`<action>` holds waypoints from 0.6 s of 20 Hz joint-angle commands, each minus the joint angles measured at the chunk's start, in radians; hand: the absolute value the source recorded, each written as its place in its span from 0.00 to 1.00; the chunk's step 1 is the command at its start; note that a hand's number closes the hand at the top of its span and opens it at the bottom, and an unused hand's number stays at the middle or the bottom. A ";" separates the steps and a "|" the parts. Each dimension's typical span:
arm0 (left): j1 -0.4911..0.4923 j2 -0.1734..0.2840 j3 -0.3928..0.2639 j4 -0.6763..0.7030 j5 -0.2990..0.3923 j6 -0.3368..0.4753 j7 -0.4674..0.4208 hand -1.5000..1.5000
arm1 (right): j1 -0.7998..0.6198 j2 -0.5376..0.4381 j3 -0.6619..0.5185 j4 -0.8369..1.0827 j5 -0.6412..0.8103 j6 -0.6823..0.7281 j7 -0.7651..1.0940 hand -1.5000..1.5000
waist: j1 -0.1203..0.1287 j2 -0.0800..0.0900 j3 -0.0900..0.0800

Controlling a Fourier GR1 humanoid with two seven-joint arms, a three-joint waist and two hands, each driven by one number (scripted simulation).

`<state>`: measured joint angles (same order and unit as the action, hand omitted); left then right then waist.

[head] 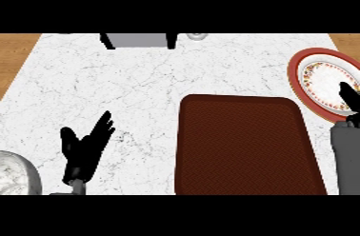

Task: Pick the cupcake from the tray and place it in the plate

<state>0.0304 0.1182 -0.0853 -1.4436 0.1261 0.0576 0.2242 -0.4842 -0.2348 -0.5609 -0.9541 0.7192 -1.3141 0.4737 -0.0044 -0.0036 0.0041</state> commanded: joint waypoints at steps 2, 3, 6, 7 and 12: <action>-0.019 0.011 0.020 0.046 0.019 -0.041 -0.018 0.50 | 0.172 0.062 0.167 -0.178 -0.220 0.018 -0.122 0.00 | 0.003 0.005 -0.002; -0.001 0.007 0.003 -0.039 -0.004 0.001 0.034 0.50 | 0.222 0.089 0.192 -0.239 -0.216 0.047 -0.126 0.00 | 0.001 0.001 -0.002; 0.017 -0.020 -0.007 -0.040 -0.027 0.033 0.040 0.50 | 0.282 0.134 0.220 -0.268 -0.198 0.041 -0.127 0.00 | 0.002 0.001 -0.004; 0.011 -0.009 -0.007 -0.040 -0.025 0.008 0.029 0.50 | 0.312 0.149 0.236 -0.275 -0.229 0.028 -0.153 0.00 | 0.003 0.002 -0.004; -0.025 -0.033 0.016 0.034 -0.035 0.002 -0.022 0.50 | 0.317 0.209 0.248 -0.271 -0.089 0.030 -0.071 0.00 | 0.004 0.003 -0.004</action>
<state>0.0129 0.0997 -0.0760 -1.4439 0.1026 0.0613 0.2385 -0.2109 -0.0825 -0.3455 -1.2097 0.5957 -1.2576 0.3964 -0.0016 -0.0011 0.0001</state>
